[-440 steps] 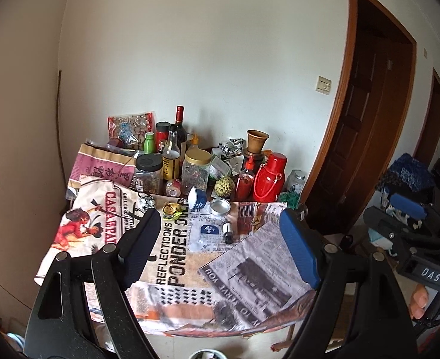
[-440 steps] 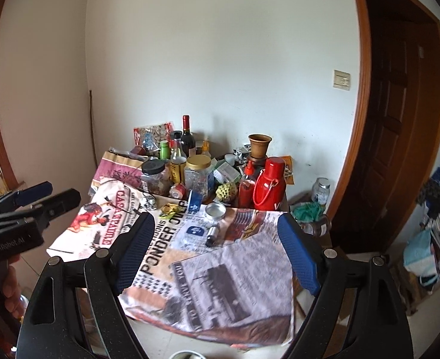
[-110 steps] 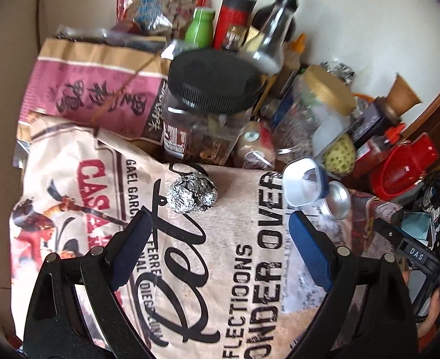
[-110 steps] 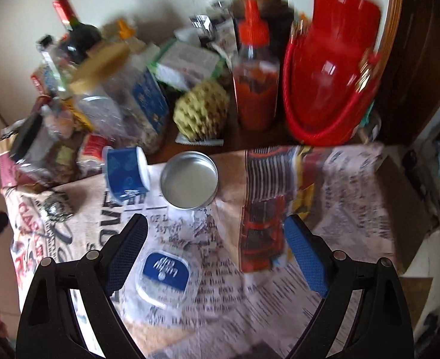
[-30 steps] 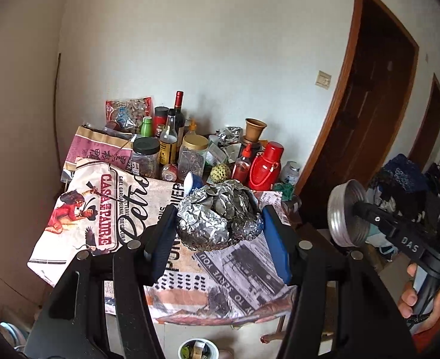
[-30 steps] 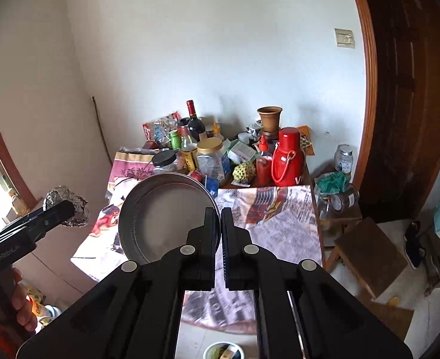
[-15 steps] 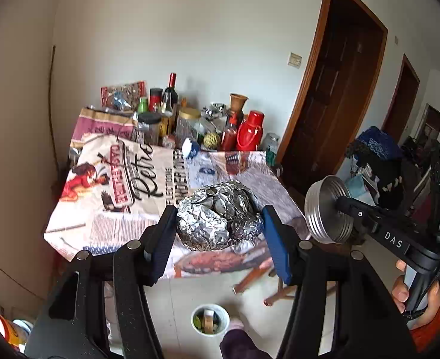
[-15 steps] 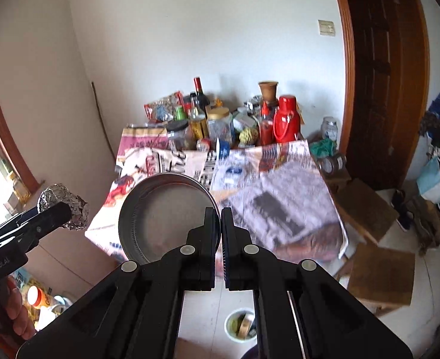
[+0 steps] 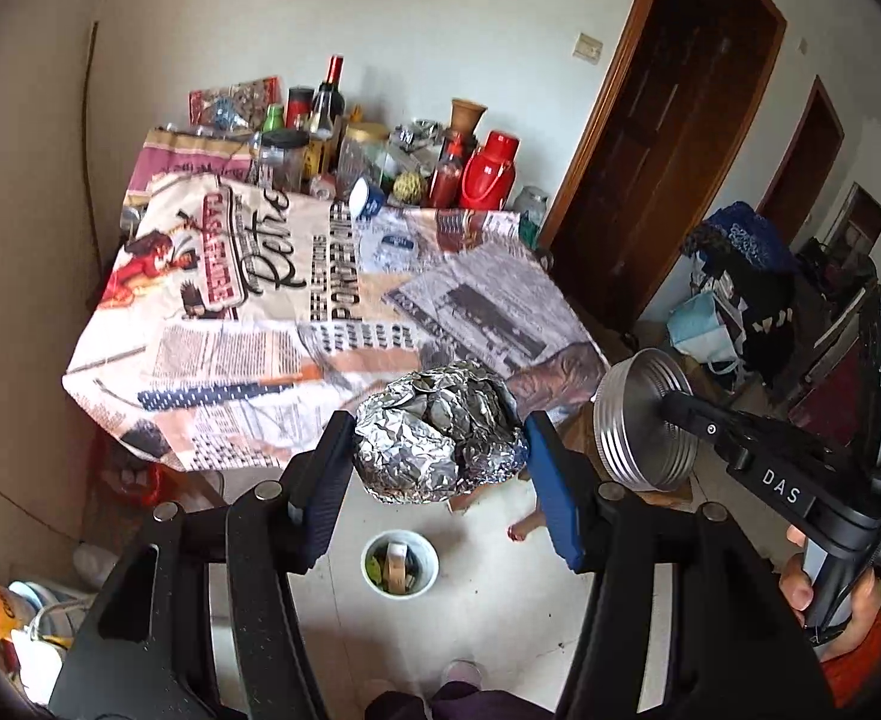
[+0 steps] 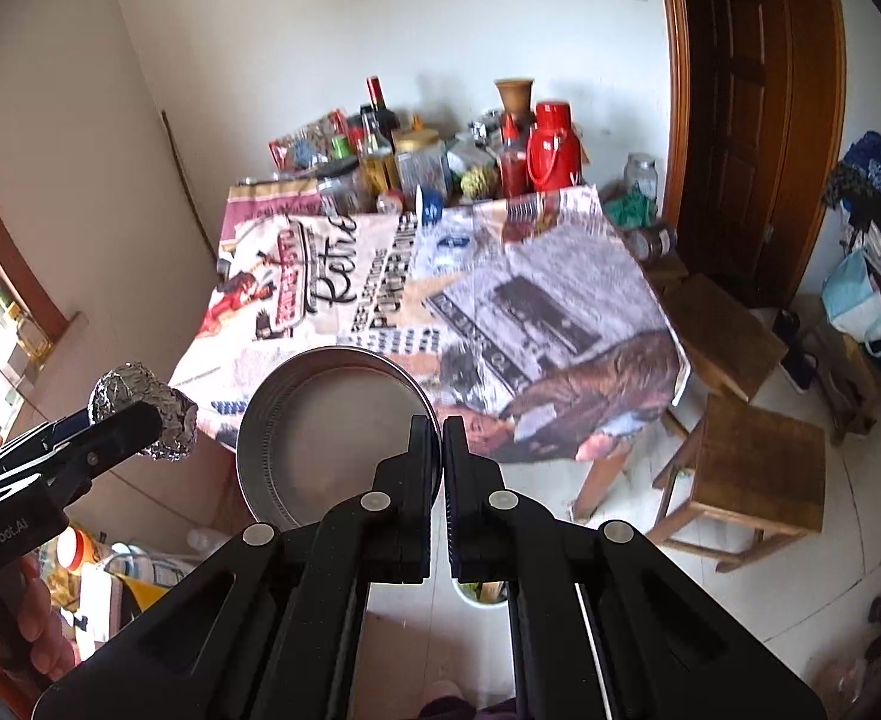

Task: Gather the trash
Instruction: 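Carry the foil ball and metal lid down over the white bucket, then open both tools to drop the foil ball and lid into the bucket, then raise both open tools back up toward the table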

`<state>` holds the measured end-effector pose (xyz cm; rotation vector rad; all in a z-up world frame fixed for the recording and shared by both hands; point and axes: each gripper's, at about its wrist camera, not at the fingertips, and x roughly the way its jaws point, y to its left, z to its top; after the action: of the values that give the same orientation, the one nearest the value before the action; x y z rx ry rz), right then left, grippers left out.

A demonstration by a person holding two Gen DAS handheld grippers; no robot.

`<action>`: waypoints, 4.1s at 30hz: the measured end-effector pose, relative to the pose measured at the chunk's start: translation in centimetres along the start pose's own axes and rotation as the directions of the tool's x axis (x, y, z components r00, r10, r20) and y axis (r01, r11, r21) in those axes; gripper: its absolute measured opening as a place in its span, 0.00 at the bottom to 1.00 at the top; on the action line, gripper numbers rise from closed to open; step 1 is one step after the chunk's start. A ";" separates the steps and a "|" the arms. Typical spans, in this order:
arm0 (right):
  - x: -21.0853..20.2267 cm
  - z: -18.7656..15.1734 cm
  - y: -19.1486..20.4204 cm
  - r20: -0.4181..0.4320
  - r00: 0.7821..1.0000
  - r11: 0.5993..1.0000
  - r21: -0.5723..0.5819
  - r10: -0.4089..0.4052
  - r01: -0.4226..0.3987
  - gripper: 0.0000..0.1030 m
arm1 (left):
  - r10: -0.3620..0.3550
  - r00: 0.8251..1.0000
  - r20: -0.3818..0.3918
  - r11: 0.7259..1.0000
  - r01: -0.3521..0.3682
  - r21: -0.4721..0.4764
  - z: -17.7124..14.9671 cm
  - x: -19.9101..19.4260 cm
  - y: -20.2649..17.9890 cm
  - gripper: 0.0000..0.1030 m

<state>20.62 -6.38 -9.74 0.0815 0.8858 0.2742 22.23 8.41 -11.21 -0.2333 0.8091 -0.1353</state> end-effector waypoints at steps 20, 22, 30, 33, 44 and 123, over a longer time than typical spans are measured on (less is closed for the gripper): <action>18.6 -9.7 -10.8 -0.303 0.953 1.000 0.011 -0.022 0.027 0.03 | 0.070 0.955 -0.289 0.996 -0.082 -0.031 -10.3 22.9 -0.8 0.55; 21.3 -11.6 -11.5 -0.335 0.942 1.000 0.014 -0.020 0.026 0.03 | 0.077 0.949 -0.305 0.995 -0.093 -0.039 -11.6 25.4 -0.2 0.55; 30.9 -18.4 -13.0 -0.415 0.910 1.000 0.023 -0.005 0.016 0.04 | 0.105 0.919 -0.379 0.983 -0.155 -0.102 -18.9 34.1 5.0 0.55; 34.0 -20.1 -12.9 -0.423 0.906 1.000 0.007 0.004 -0.001 0.04 | 0.107 0.904 -0.414 0.972 -0.183 -0.148 -22.3 36.6 6.9 0.55; 40.9 -24.2 -13.6 -0.499 0.866 1.000 0.006 0.028 -0.029 0.48 | 0.077 0.869 -0.490 0.974 -0.171 -0.150 -29.1 44.1 8.2 0.55; -1.7 9.0 0.9 0.214 0.977 0.995 -0.092 -0.006 0.026 0.89 | 0.109 0.979 0.171 0.993 -0.116 0.036 9.7 0.6 -0.1 0.90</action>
<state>26.37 -5.54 -2.60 0.0157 0.6585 0.2862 29.73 9.67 -5.14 -0.1525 0.6485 -0.0270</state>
